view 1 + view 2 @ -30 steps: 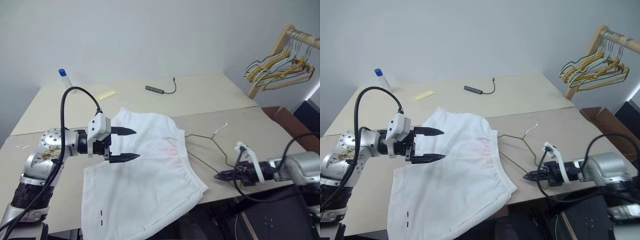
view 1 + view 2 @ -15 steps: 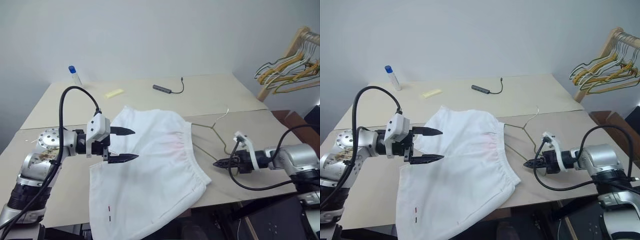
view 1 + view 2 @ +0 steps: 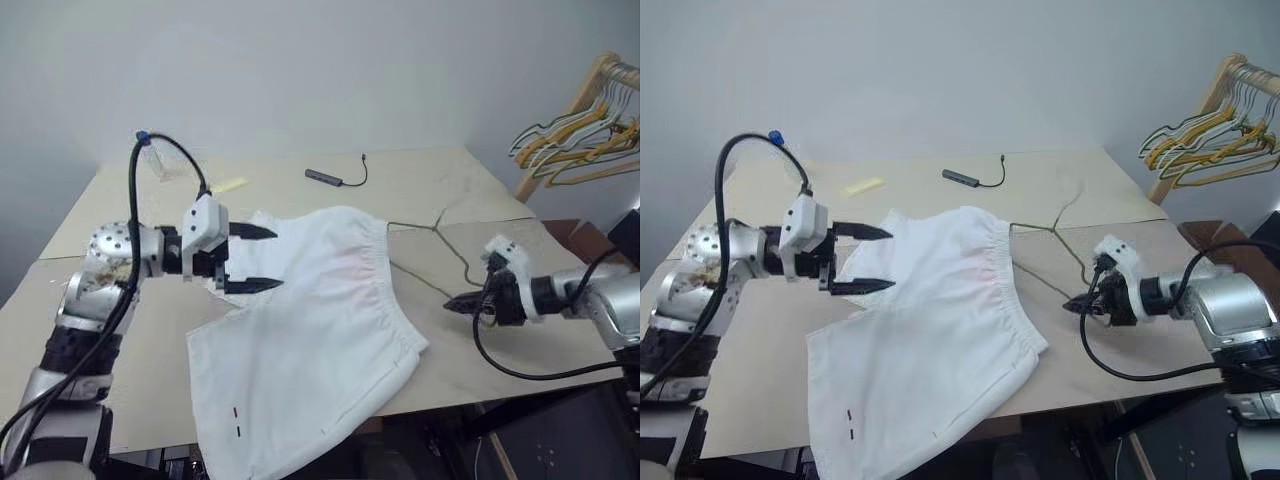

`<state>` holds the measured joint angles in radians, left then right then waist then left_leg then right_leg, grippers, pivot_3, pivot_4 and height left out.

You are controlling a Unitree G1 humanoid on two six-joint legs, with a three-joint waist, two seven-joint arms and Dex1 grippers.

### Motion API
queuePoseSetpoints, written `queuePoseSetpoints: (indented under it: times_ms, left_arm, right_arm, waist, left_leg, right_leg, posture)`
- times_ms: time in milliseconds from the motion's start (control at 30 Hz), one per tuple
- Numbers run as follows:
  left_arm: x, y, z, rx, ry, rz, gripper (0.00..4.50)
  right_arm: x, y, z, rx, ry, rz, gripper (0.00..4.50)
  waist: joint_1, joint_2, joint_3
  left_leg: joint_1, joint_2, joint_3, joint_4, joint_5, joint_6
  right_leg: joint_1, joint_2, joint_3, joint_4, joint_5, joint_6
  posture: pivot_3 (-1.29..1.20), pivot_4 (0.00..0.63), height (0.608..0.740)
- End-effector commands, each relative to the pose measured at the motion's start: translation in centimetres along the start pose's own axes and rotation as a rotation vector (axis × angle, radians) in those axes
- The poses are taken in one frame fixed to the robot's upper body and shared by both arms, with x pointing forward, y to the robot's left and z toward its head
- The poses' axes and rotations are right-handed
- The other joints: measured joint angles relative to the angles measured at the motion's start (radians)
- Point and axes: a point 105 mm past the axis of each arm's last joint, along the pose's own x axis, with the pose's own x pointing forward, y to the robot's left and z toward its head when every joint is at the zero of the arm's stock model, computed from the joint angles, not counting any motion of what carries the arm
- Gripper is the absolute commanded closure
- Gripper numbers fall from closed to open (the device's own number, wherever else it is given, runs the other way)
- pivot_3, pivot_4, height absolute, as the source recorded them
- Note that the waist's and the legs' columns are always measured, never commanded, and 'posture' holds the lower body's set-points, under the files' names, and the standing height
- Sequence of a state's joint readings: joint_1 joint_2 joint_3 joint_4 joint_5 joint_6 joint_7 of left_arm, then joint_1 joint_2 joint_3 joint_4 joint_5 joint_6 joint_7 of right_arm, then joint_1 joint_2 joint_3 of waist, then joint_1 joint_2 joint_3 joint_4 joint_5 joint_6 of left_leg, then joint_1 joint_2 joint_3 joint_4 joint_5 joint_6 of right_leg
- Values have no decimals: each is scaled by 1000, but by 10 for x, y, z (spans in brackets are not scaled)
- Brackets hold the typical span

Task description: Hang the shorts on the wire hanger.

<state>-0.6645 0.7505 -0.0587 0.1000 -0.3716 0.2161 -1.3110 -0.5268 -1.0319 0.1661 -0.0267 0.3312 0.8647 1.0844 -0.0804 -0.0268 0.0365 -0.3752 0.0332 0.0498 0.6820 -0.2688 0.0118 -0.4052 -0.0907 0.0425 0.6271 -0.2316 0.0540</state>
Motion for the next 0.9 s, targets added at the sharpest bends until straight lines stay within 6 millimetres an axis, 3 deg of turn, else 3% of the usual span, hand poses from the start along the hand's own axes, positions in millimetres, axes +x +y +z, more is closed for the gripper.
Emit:
queuePoseSetpoints:
  times_ms: [33,233,567,700,900]
  left_arm:
    - [0,27,30,174,-19,8,37]
    - [17,56,43,376,55,-61,37]
    - [42,55,3,440,307,-272,37]
    - [53,55,-4,433,315,-253,931]
    - [58,54,-1,387,254,-237,2796]
  right_arm:
    - [-11,0,52,-338,-46,-122,4500]
    - [-7,26,91,-570,-95,-91,4500]
    - [-11,45,112,-620,-150,-37,4500]
    - [-14,49,114,-605,-165,-15,4500]
    - [-16,49,115,-577,-172,-14,4500]
  waist:
    - [-12,0,0]
    - [-43,0,0]
    - [-89,0,0]
    - [-104,0,0]
    - [-127,0,0]
  left_leg:
    - [0,0,0,0,0,0]
    - [-2,0,-1,0,0,0]
    - [-9,0,-1,3,0,1]
    - [-16,0,-2,5,0,1]
    - [-17,0,-4,5,0,1]
  right_leg:
    - [0,0,0,0,0,0]
    - [0,0,-1,-2,0,1]
    - [-6,-1,-1,1,0,1]
    - [-14,-1,0,4,0,1]
    - [-16,-1,0,5,0,1]
  posture:
    - [-162,0,740]
    - [-175,0,740]
    - [-206,0,740]
    - [-217,0,740]
    - [-225,0,740]
